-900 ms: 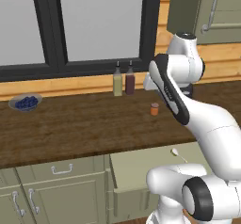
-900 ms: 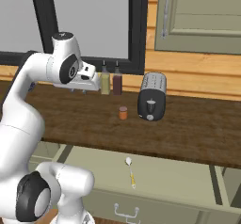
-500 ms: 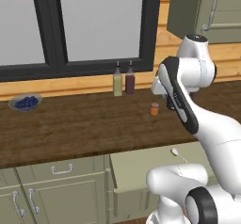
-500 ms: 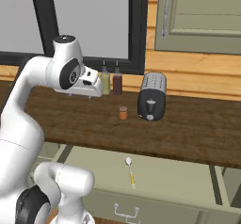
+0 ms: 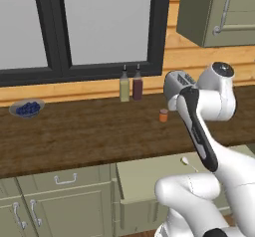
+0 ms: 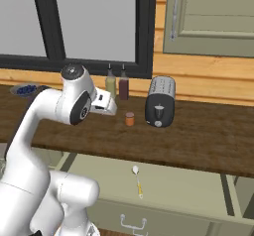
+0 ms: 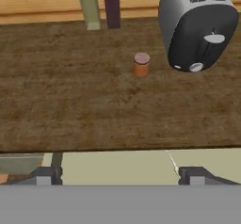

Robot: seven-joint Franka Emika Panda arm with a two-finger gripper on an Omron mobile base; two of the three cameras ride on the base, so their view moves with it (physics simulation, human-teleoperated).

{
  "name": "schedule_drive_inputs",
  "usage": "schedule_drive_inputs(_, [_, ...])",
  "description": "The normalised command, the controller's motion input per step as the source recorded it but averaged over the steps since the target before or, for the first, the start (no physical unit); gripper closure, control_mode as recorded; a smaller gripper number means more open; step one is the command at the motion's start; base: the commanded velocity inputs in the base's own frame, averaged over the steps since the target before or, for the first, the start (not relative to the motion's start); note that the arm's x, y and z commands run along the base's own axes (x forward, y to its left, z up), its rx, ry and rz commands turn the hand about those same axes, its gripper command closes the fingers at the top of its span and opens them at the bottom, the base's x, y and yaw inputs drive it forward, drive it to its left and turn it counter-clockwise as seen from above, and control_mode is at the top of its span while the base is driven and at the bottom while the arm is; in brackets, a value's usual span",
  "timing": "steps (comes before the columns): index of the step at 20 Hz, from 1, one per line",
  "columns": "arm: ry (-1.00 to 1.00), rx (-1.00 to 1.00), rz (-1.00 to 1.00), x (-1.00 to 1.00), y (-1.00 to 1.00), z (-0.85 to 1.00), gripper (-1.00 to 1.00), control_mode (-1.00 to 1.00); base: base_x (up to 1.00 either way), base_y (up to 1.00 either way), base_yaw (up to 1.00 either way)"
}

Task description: Pick the dish brush from the drawer and place it on the counter.

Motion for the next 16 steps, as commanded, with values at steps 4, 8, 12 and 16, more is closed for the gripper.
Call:
schedule_drive_inputs(4, [-0.24, 0.00, -0.05, 0.39, 0.00, -0.28, -1.00, -1.00, 0.00, 0.00, 0.00])
schedule_drive_inputs(8, [-0.18, 0.02, -0.01, -0.40, 0.00, -0.05, -1.00, -1.00, 0.00, 0.00, 0.00])
schedule_drive_inputs(12, [-0.12, 0.02, 0.00, -0.99, -0.04, 0.00, -1.00, -1.00, 0.00, 0.00, 0.00])
schedule_drive_inputs(16, [-0.07, 0.00, -0.06, -0.64, -0.03, 0.00, -1.00, -1.00, 0.00, 0.00, 0.00])
